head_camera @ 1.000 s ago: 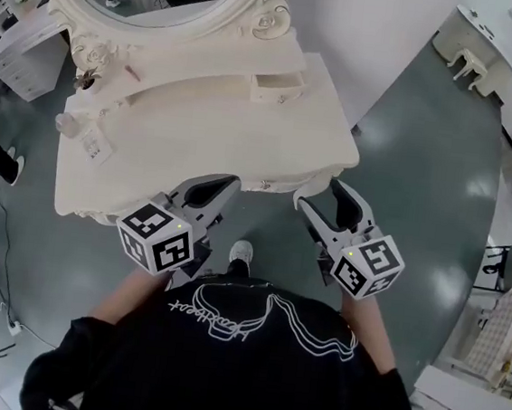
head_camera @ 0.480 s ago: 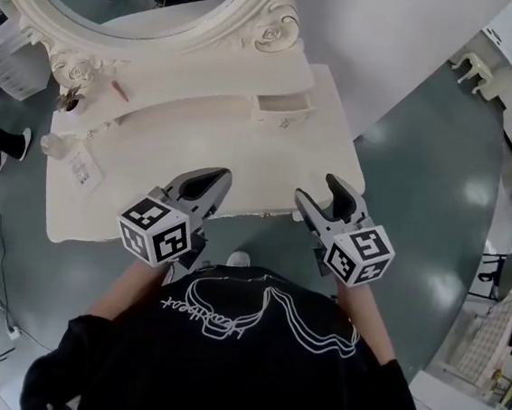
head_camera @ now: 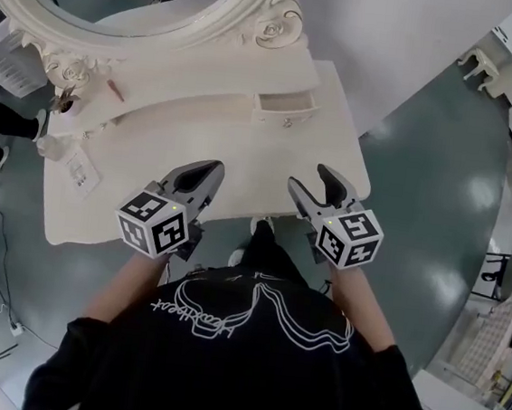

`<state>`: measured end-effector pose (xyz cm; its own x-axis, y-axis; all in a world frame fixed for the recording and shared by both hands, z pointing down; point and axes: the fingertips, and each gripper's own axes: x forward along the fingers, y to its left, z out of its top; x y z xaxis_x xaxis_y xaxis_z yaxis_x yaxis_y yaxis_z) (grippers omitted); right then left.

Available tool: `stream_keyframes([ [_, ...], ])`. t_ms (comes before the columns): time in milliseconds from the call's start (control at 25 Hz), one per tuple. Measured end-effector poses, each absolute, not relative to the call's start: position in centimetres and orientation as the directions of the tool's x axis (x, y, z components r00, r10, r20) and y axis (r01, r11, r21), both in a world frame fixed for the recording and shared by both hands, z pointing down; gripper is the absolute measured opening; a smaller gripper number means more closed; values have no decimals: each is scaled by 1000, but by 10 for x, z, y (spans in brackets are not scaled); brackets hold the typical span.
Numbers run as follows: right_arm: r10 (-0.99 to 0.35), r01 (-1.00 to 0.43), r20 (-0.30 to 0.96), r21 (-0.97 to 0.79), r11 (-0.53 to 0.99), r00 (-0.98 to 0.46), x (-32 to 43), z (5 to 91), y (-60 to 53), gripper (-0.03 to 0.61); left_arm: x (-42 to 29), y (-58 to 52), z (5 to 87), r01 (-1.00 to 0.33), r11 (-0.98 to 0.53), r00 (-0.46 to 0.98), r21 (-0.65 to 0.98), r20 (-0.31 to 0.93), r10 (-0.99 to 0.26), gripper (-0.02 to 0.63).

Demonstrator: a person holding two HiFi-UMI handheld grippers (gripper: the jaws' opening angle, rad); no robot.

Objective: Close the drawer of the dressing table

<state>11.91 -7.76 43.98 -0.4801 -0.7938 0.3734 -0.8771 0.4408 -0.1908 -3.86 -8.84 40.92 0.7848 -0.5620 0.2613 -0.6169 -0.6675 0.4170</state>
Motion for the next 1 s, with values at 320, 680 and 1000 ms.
stream_keyframes([
  [320, -766, -872, 416, -213, 441, -490, 117, 462, -118, 258, -50, -111, 415, -653, -626, 754, 427, 281, -594, 5],
  [680, -742, -882, 480, -218, 417, -469, 121, 496, -172, 236, -56, -149, 419, -673, -577, 730, 462, 288, -620, 5],
  [1000, -721, -897, 537, -207, 391, -438, 122, 530, -202, 212, -67, -169, 428, -689, -534, 708, 489, 302, -638, 5],
])
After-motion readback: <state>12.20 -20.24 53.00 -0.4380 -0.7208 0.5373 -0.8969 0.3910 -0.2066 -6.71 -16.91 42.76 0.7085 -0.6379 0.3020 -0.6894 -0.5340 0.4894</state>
